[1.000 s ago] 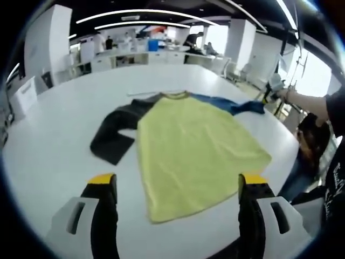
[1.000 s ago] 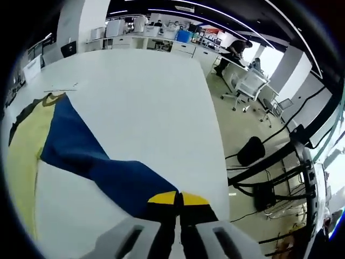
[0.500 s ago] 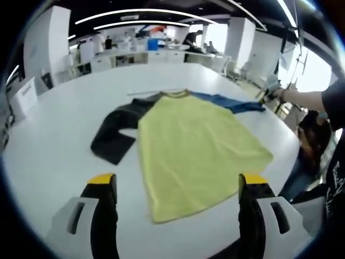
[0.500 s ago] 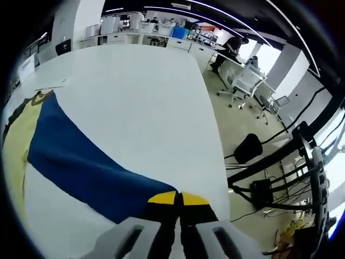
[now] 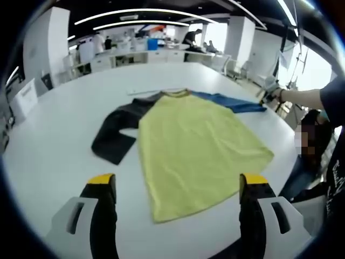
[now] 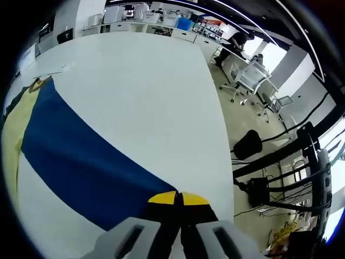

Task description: Fold the garment on the visible template until the final outline fits inside the template.

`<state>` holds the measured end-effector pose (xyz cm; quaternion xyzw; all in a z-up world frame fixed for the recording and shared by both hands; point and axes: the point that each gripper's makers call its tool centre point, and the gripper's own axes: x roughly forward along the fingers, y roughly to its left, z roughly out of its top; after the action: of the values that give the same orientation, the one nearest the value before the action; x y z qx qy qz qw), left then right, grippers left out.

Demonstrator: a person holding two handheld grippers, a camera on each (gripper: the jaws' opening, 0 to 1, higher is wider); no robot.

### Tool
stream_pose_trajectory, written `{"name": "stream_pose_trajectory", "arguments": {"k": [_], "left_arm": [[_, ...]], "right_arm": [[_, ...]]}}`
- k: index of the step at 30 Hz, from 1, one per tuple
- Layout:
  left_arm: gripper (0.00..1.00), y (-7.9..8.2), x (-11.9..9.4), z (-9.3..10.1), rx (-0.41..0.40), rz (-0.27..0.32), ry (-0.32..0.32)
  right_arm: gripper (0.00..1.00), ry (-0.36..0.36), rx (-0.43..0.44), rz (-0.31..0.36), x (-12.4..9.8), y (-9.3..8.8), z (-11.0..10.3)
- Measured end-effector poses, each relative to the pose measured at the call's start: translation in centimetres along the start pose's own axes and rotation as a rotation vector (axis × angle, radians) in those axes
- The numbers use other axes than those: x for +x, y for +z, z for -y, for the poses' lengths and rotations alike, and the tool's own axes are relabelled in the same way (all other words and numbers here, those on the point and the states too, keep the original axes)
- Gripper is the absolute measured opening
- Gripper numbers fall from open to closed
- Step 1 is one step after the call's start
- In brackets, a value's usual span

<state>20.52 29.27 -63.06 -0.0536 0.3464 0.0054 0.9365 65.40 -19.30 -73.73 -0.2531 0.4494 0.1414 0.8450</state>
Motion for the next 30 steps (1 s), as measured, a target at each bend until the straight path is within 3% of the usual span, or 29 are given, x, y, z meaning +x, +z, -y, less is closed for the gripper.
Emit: {"name": "stream_pose_trajectory", "arguments": {"k": [6, 11, 18, 23, 30], "left_arm": [[0.93, 0.0, 0.0, -0.2, 0.001, -0.003, 0.005], [0.94, 0.2, 0.0, -0.2, 0.0, 0.001, 0.003], [0.95, 0.1, -0.3, 0.0, 0.012, 0.004, -0.003], [0.95, 0.2, -0.4, -0.1, 0.009, 0.01, -0.001], [0.95, 0.4, -0.4, 0.2, 0.013, 0.02, -0.011]], "right_arm": [[0.01, 0.008, 0.052, 0.011, -0.2, 0.1, 0.1], [0.2, 0.035, 0.151, 0.042, -1.1, 0.4, 0.0], [0.31, 0.094, 0.147, 0.042, -2.8, 0.0, -1.2], [0.32, 0.157, 0.198, 0.039, -3.6, -0.5, -2.3], [0.31, 0.162, 0.209, 0.015, -4.0, -1.9, -2.5]]}}
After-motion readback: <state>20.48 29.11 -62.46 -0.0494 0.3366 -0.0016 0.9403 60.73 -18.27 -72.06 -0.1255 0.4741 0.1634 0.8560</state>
